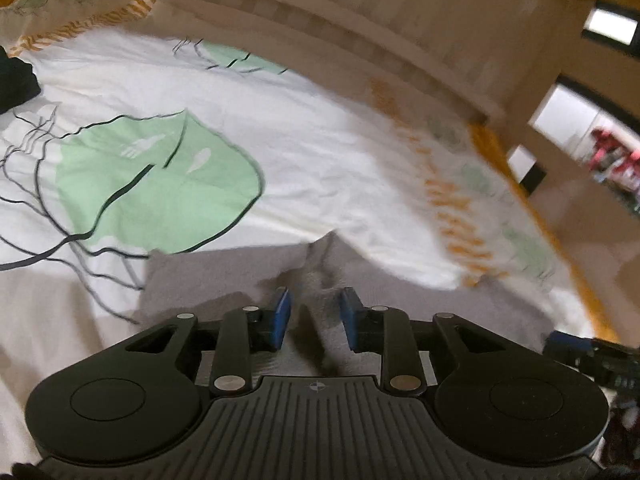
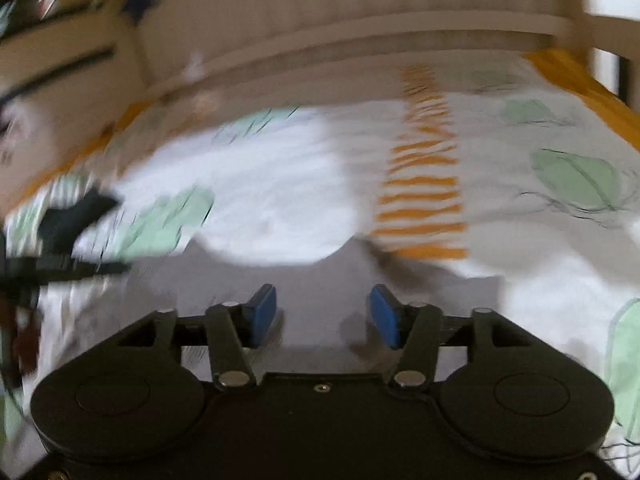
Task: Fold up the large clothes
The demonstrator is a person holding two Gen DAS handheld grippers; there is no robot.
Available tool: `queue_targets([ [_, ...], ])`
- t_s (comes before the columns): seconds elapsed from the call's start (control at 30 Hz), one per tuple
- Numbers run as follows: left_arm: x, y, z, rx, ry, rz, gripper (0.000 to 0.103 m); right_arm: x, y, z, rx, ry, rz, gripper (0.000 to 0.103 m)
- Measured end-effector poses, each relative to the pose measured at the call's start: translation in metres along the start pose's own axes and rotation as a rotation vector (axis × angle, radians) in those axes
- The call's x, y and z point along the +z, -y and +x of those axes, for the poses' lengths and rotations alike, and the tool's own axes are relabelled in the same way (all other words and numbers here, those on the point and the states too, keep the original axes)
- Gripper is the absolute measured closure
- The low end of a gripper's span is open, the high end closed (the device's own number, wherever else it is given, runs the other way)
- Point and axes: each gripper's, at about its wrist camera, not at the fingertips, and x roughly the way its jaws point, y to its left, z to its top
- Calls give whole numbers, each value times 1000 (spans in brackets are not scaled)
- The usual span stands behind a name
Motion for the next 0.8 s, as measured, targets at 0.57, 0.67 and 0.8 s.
queue_targets([
  [0.57, 1, 26, -23, 61, 48, 155, 59, -25, -81, 5, 94, -48, -289, 32],
  [0.67, -2, 28, -24, 61, 43, 171, 53, -50, -100, 29, 38, -195, -381, 29],
  [0.8, -3, 21, -28, 60, 42, 160, 37, -66, -117, 32, -19, -175, -506, 23],
])
